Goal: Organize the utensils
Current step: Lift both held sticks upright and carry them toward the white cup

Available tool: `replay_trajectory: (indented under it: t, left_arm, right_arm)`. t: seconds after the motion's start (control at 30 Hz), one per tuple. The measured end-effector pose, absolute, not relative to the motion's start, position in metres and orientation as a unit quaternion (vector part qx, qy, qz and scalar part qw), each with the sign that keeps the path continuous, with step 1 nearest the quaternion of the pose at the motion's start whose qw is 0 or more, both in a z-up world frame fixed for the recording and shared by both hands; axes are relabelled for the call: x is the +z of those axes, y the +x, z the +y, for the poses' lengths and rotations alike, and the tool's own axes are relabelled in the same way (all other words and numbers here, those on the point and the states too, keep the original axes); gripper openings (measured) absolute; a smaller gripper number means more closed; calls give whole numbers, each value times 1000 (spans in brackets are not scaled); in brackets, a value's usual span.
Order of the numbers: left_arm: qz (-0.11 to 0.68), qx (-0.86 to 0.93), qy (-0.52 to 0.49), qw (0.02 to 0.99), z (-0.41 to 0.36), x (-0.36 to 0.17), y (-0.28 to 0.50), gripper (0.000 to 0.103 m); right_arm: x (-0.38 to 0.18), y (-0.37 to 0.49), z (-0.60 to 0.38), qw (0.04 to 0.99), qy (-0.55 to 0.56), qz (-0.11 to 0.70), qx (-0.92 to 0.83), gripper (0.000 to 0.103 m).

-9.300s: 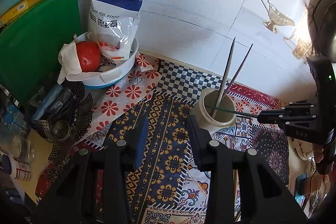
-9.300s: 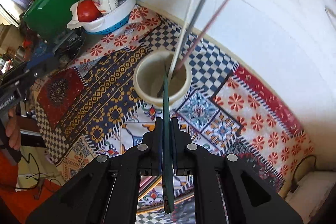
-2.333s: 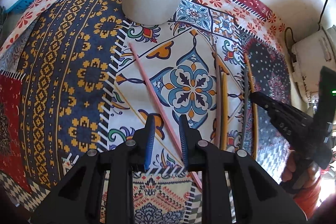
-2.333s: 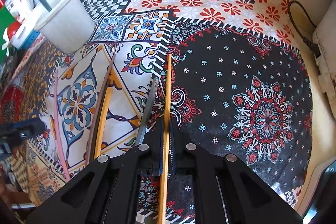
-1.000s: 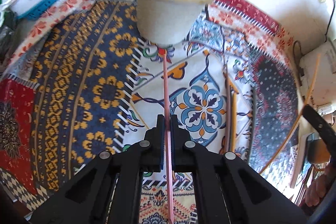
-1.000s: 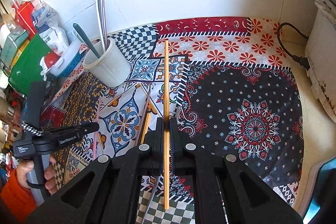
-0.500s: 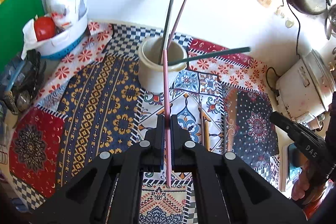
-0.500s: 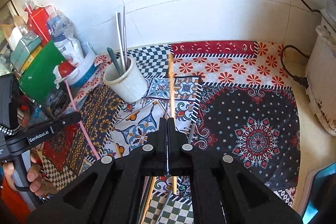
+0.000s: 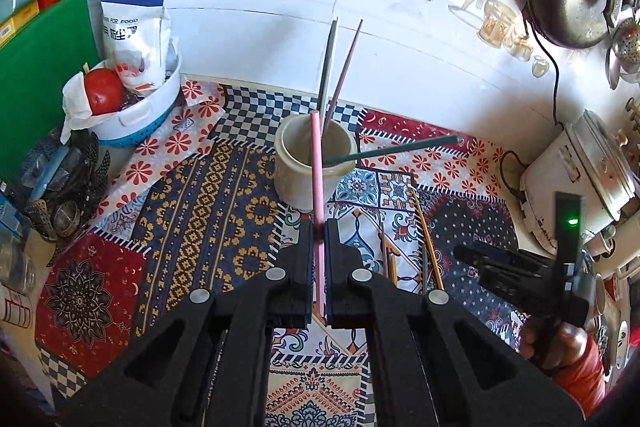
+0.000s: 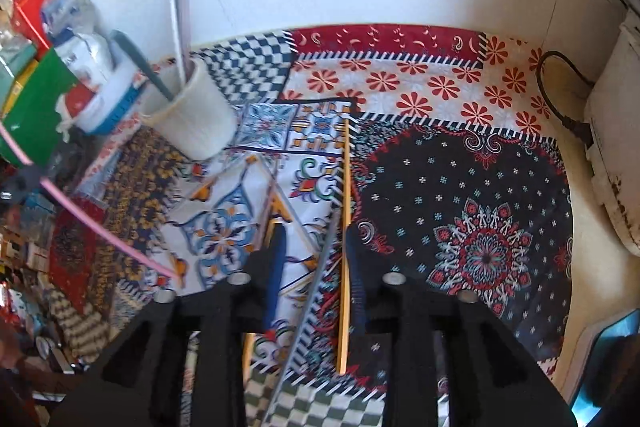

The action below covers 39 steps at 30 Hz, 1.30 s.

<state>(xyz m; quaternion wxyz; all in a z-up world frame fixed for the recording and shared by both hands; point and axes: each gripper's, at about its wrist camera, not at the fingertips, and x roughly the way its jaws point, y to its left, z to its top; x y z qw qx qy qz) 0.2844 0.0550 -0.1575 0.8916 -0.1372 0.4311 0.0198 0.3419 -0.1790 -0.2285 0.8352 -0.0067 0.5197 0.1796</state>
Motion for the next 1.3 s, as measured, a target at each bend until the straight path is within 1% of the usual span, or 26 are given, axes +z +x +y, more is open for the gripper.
replay_trajectory:
  t: [0.07, 0.2, 0.37, 0.43, 0.6, 0.67, 0.7, 0.8, 0.83, 1.1, 1.3]
  left_arm:
    - [429, 22, -143, 891, 59, -157, 286, 2]
    - [426, 30, -146, 892, 63, -156, 289, 2]
    - [427, 40, -145, 892, 68, -159, 297, 2]
    - [428, 41, -150, 890, 70, -160, 300, 2]
    - [428, 38, -153, 890, 71, -160, 308, 2]
    - [427, 38, -150, 891, 69, -159, 310, 2]
    - [426, 37, -150, 891, 68, -159, 311, 2]
    - [426, 32, -150, 891, 66, -158, 313, 2]
    - [426, 31, -149, 892, 65, -158, 313, 2]
    - [423, 26, -144, 894, 65, -153, 310, 2]
    - [409, 30, -146, 900, 68, -143, 303, 2]
  right_arm:
    - [-241, 353, -176, 834, -26, 526, 165, 30]
    - [-268, 380, -179, 811, -7, 564, 156, 30]
    - [-284, 399, -172, 807, -31, 572, 142, 29]
    - [-288, 404, -168, 805, -36, 575, 144, 26]
    - [-290, 405, -153, 812, -67, 559, 150, 24]
    - [-291, 403, -147, 818, -87, 549, 145, 20]
    - [-291, 402, -145, 822, -95, 544, 140, 16]
    - [-290, 400, -146, 827, -93, 537, 137, 7]
    - [-290, 401, -145, 827, -93, 537, 137, 6]
    - [-276, 404, -159, 832, -58, 534, 138, 5]
    - [-227, 386, -180, 857, -26, 492, 149, 5]
